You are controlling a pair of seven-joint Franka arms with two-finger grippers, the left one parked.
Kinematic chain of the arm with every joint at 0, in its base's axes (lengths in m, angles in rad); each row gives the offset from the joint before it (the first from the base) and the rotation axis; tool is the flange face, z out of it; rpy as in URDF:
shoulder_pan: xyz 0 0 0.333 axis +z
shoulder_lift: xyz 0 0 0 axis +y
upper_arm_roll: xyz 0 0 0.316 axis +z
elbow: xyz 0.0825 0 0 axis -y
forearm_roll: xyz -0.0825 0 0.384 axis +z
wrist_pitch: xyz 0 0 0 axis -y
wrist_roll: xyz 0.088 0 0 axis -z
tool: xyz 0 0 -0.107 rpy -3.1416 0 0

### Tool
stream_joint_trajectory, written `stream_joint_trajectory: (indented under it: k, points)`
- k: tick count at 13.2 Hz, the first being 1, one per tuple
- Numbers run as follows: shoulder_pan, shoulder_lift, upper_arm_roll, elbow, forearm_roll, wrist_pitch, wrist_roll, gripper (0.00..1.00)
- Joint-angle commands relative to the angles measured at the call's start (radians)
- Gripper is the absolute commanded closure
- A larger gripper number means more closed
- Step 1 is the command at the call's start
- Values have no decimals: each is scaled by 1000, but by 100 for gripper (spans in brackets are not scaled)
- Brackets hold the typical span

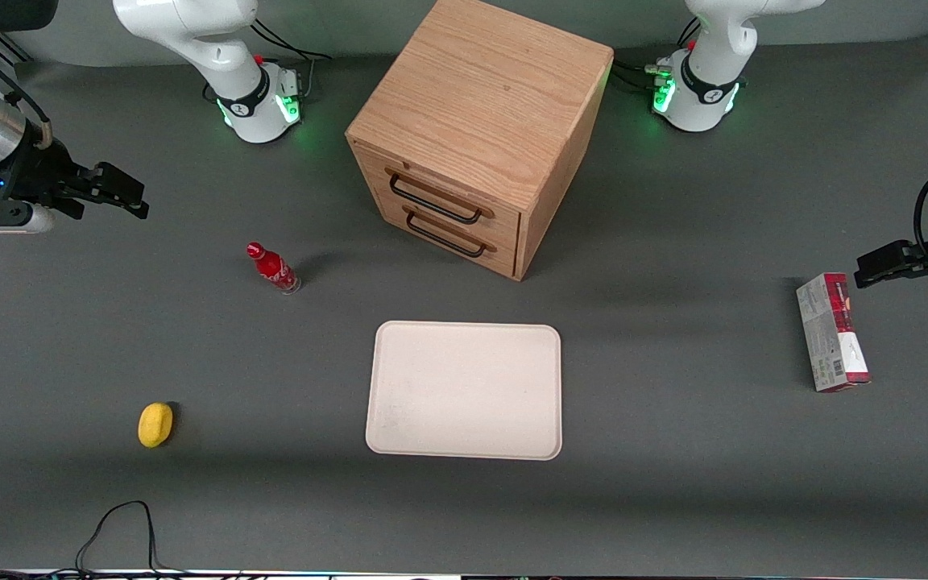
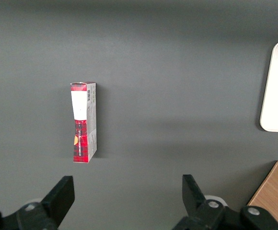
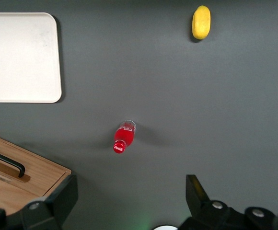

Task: Open upper drawer
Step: 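Move the right gripper toward the upper drawer's black handle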

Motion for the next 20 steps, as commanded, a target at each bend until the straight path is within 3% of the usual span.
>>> stream_joint_trajectory:
  k: [1,3,10,12,14,17,20]
  points:
    - [4,-3,3,4,-16,-16,2,0]
    - [6,38,38,59,-8,-16,18,0]
    - [6,204,494,253,-2,-12,-17,0]
    - [6,271,602,323,3,-16,-172,0]
    - [7,317,642,326,15,-15,-221,0]
    - [9,408,655,316,85,-12,-319,0]
    - [12,491,655,261,92,11,-415,0]
